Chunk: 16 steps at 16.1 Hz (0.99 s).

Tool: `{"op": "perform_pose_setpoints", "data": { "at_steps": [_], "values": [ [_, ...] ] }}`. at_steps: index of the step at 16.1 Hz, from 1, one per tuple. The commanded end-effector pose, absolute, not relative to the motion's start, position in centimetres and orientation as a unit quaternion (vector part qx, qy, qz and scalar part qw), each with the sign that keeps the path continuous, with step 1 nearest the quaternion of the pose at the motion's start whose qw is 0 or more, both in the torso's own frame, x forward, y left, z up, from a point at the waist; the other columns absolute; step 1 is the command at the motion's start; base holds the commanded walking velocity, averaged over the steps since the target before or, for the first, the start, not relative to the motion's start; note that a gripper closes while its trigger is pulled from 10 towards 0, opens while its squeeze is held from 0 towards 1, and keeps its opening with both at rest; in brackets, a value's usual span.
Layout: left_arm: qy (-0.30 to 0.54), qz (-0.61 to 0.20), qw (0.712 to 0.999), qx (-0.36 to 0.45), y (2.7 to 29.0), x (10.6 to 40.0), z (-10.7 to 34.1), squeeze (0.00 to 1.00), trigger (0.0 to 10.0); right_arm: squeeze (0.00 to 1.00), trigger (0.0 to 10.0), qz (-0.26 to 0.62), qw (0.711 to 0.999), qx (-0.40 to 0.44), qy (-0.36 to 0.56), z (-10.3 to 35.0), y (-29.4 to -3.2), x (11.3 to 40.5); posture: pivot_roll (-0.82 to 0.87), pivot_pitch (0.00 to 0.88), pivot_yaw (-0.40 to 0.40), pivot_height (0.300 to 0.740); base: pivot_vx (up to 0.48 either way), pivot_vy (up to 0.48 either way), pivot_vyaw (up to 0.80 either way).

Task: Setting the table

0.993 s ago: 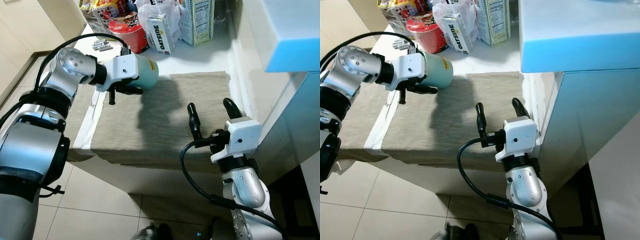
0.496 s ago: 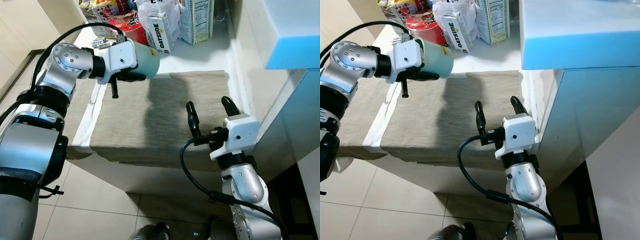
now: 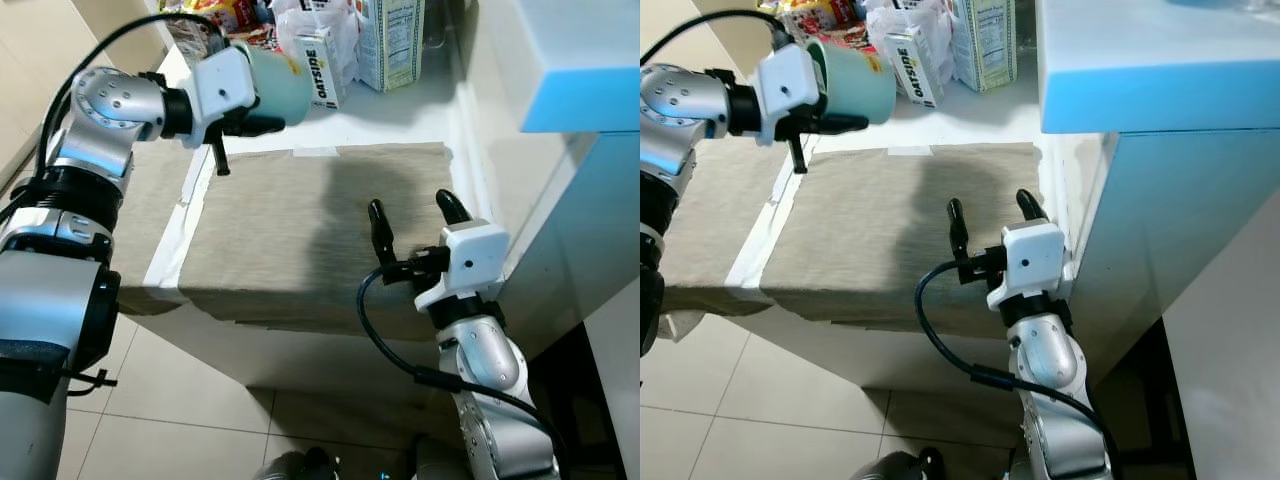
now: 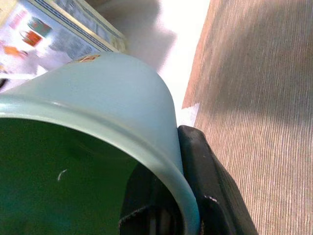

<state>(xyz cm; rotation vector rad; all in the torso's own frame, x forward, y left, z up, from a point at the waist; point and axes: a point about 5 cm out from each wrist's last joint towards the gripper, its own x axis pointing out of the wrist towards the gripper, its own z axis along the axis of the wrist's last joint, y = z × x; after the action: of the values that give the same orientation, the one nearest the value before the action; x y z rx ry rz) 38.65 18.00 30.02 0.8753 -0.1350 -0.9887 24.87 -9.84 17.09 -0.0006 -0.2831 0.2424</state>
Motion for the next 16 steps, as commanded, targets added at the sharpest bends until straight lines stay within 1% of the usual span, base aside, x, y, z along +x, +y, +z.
{"op": "perform_pose_setpoints", "data": {
  "at_steps": [1,2,3,5,6,7,8,10,13,14,16],
  "values": [
    [-0.071,-0.438,0.801,0.402,19.2,38.5,30.5,0.0,0.0,0.0,10.0,0.104,0.994,-0.001,-0.046,13.3,-10.7,25.2,-0.18,0.12,0.203,0.74,0.0,0.0,0.0],
    [-0.092,-0.414,0.819,0.387,19.6,38.4,30.8,0.0,0.0,0.0,10.0,0.106,0.993,-0.001,-0.051,13.5,-10.7,25.5,-0.18,0.109,0.198,0.74,0.0,0.0,0.0],
    [-0.109,-0.379,0.845,0.361,20.3,38.4,31.0,0.0,0.0,0.0,10.0,0.108,0.993,-0.002,-0.055,13.6,-10.6,25.9,-0.17,0.1,0.192,0.74,0.0,0.0,0.0],
    [-0.121,-0.336,0.872,0.334,21.5,38.2,30.6,0.0,0.0,0.0,10.0,0.116,0.991,-0.002,-0.059,13.6,-10.4,26.3,-0.16,0.082,0.179,0.74,0.0,0.0,0.0],
    [-0.122,-0.332,0.876,0.329,21.6,38.2,30.5,0.0,0.0,0.0,10.0,0.117,0.991,-0.002,-0.059,13.6,-10.5,26.4,-0.15,0.08,0.177,0.74,0.0,0.0,0.0],
    [-0.124,-0.313,0.888,0.313,22.2,38.0,30.1,0.0,0.0,0.0,10.0,0.12,0.991,-0.003,-0.061,13.7,-10.4,26.6,-0.15,0.067,0.166,0.74,0.0,0.0,0.0],
    [-0.121,-0.263,0.917,0.275,23.8,37.5,28.9,0.0,0.0,0.0,10.0,0.128,0.989,-0.002,-0.069,13.9,-10.3,27.1,-0.13,0.054,0.153,0.74,0.0,0.0,0.0],
    [-0.114,-0.197,0.949,0.217,25.7,36.9,27.6,0.0,0.0,0.0,10.0,0.135,0.988,-0.005,-0.074,14.0,-10.3,27.7,-0.12,0.039,0.146,0.74,0.0,0.0,0.0],
    [-0.105,-0.159,0.966,0.173,26.7,36.3,26.5,0.0,0.0,0.0,10.0,0.137,0.988,-0.005,-0.077,13.9,-10.2,28.0,-0.11,0.022,0.135,0.74,0.0,0.0,0.0],
    [-0.106,-0.12,0.976,0.146,27.5,35.4,25.5,0.0,0.0,0.0,10.0,0.14,0.986,-0.009,-0.085,14.1,-10.1,28.3,-0.1,0.011,0.129,0.74,0.0,0.0,0.0],
    [-0.116,-0.081,0.981,0.129,28.0,34.1,24.7,0.0,0.0,0.0,10.0,0.138,0.984,-0.013,-0.111,15.1,-10.1,28.7,-0.1,0.002,0.121,0.74,0.0,0.0,0.0]
  ]
}}
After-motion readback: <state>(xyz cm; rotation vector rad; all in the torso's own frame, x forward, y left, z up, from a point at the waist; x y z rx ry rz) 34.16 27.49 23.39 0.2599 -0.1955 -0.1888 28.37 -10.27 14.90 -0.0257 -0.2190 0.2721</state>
